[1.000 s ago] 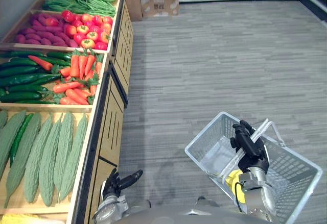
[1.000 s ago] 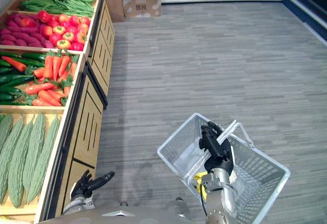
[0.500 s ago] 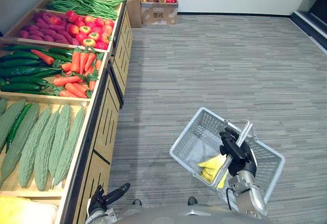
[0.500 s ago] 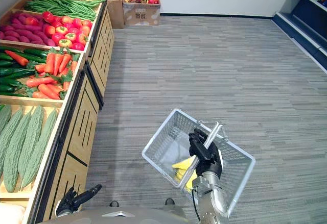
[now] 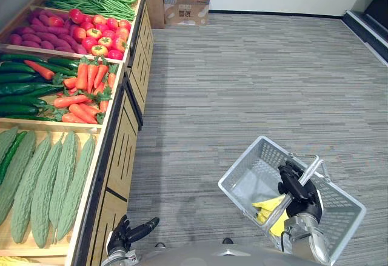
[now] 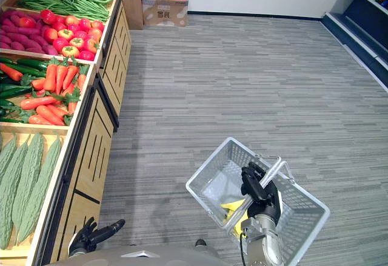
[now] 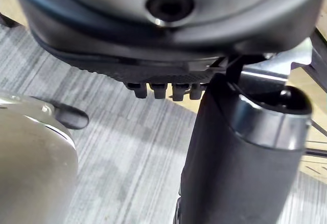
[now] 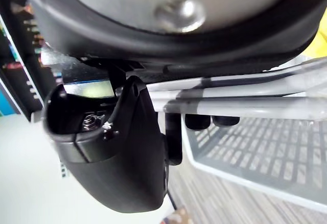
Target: Pick vegetable in the basket
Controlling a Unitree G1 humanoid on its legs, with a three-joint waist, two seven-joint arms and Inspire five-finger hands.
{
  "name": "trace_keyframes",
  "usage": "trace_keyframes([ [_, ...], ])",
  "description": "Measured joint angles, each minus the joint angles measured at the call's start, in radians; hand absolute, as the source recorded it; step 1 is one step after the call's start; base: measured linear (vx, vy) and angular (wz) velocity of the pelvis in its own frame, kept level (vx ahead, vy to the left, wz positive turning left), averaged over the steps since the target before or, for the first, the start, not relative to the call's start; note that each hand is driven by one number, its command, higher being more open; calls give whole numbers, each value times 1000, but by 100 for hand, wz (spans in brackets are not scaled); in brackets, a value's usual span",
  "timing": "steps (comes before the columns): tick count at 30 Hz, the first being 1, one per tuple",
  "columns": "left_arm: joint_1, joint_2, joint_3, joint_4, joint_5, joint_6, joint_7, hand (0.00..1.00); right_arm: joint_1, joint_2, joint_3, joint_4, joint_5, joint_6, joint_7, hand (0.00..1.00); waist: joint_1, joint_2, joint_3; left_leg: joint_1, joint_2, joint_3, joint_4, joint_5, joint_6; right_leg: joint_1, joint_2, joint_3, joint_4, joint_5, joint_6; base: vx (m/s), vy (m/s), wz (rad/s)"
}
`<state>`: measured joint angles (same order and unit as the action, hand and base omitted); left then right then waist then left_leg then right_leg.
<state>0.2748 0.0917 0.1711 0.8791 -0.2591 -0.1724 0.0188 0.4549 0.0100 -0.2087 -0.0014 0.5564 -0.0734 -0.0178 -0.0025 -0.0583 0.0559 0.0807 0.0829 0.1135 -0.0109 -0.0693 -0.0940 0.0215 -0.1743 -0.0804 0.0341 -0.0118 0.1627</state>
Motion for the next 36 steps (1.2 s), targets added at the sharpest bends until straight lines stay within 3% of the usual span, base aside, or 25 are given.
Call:
trace_keyframes([
  [9,8,3,-8,-5,0,0,1,100,-11,7,21,7,0,0,-1,0,6,-7,4,12,6,62,19,-24,4,-7,2,4,18,7,-4,-66,1,-10],
  [12,9,8,-6,-6,0,0,4,100,-17,7,27,7,0,0,-1,0,28,-16,7,-22,8,83,90,-69,11,-25,-3,4,31,-2,-16,-120,-11,-23],
  [13,10,13,0,-11,0,0,5,100,-23,7,29,6,0,0,-1,0,28,-28,11,-42,1,91,129,-98,13,-38,-14,-9,47,-41,-32,-81,-22,-7],
  [15,9,22,1,-23,0,2,7,100,-36,7,22,7,-1,3,-5,0,22,-42,37,-73,-3,95,210,-128,22,-62,-34,-29,107,-95,-28,-77,2,21],
  [16,7,26,-3,-32,3,2,3,100,-34,11,6,6,0,3,-10,0,8,-41,44,-117,2,100,328,-169,41,-74,-49,-53,164,-123,-25,-19,61,75],
  [17,6,25,-13,-35,18,2,5,100,-24,13,-18,6,0,4,-19,0,-10,-22,55,-144,12,97,409,-236,62,-65,-55,-85,237,-139,-13,17,67,74],
  [18,-1,22,-14,-33,26,2,6,100,-26,10,-23,7,0,6,-24,0,-8,-14,71,-144,23,93,435,-262,60,-87,-53,-76,318,-138,-15,20,123,55],
  [19,2,22,-16,-34,31,3,14,100,-17,12,-15,7,0,13,-30,0,-3,-9,87,-131,30,85,460,-286,64,-152,-53,-37,479,-111,-45,3,142,19],
  [21,11,30,-14,-36,31,3,17,100,5,34,-9,7,0,13,-30,0,-8,-6,90,-114,30,62,463,-300,81,-199,-45,17,599,-48,-57,67,209,31],
  [23,10,34,-7,-37,31,5,31,100,18,45,5,6,2,17,-30,0,-11,-16,114,-91,29,36,460,-311,100,-225,-21,62,632,-102,-85,137,119,29],
  [25,4,44,-8,-38,31,5,38,100,20,50,4,0,6,17,-30,0,-9,-19,115,-75,29,26,446,-316,96,-252,11,62,557,-145,-76,185,40,10],
  [30,-7,36,-13,-46,29,5,46,100,9,41,6,-10,6,17,-32,0,-14,-5,122,42,29,31,368,-323,71,-311,71,58,316,-116,-52,308,-66,13],
  [31,-6,37,-13,-46,28,4,47,100,10,35,15,-11,6,16,-32,0,-15,-8,121,85,26,40,349,-334,46,-317,76,55,252,-47,-65,474,-210,22],
  [32,-7,41,-16,-43,25,4,50,100,13,19,27,-11,6,16,-32,0,-27,-11,117,124,23,37,329,-346,24,-317,73,56,293,68,-77,413,-196,13],
  [34,-38,11,-29,-32,22,4,59,100,-1,-18,27,-19,6,17,-36,0,-28,40,119,152,60,40,293,-337,-11,-352,97,32,403,-13,-106,364,-182,5],
  [36,-77,-11,-46,-35,22,-1,60,100,-18,-39,27,-23,6,18,-35,0,-42,64,130,170,75,23,249,-317,-41,-402,92,2,529,-101,-128,357,-228,23],
])
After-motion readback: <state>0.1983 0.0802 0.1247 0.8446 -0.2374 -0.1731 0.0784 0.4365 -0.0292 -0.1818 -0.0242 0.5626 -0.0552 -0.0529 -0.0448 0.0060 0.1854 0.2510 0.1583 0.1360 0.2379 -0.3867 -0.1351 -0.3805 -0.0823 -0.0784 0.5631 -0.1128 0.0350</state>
